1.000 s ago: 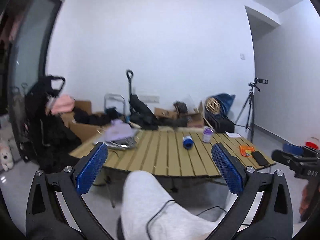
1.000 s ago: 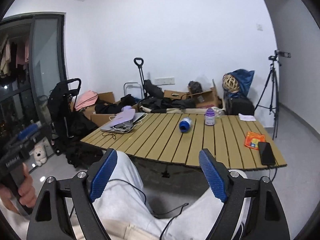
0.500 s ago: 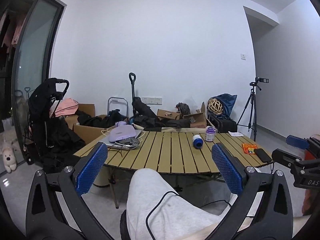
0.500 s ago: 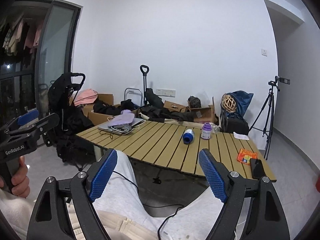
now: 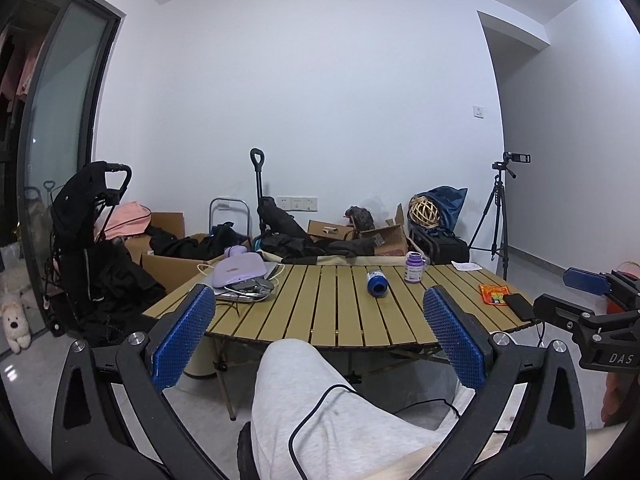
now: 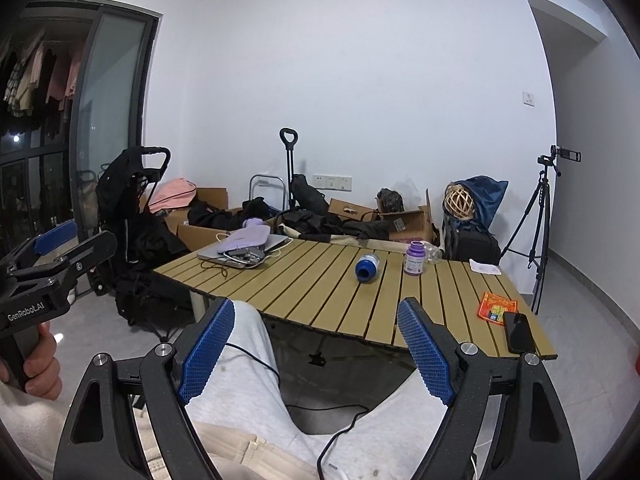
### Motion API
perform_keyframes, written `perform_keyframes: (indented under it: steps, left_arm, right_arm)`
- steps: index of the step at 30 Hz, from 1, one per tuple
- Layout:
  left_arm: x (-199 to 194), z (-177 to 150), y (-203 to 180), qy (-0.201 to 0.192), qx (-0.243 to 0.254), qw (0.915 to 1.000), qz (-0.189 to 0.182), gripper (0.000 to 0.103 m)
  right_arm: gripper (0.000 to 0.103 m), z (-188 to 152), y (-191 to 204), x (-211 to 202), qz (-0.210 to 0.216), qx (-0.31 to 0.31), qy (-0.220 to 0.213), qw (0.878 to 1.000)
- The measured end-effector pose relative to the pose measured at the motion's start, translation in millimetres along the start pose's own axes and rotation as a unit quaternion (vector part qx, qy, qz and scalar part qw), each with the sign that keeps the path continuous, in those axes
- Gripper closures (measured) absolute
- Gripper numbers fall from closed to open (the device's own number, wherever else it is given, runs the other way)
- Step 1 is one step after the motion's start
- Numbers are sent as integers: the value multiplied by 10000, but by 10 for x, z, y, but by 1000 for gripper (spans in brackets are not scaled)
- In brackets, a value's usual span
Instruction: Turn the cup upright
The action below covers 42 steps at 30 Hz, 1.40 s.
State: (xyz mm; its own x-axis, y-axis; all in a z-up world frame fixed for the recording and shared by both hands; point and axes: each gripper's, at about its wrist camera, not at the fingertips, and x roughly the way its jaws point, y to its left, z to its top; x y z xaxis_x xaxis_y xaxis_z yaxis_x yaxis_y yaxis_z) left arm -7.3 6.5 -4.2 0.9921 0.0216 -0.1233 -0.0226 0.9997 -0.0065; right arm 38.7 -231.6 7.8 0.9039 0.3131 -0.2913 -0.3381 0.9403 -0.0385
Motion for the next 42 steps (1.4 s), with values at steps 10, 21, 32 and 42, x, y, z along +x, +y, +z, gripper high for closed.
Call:
perform_keyframes:
  steps: [10,21,32,42]
  left_arm:
    - [-8,5,12,-13,18,10000,-14,0]
    - [-7,11,16,-22,34,10000,-37,0]
    - [-4,12,25,-35,49,10000,-61,0]
    - [16,16,48,-31,58,9999,-82,0]
  right_arm:
    - [15,-21,57,5,3,-7,-3,10000]
    - [15,-32,71,-1,-14,8,-17,10000]
    - [15,-37,121,6,-7,-4,-10,10000]
    - [15,-55,141,3,-4,-2,-4,10000]
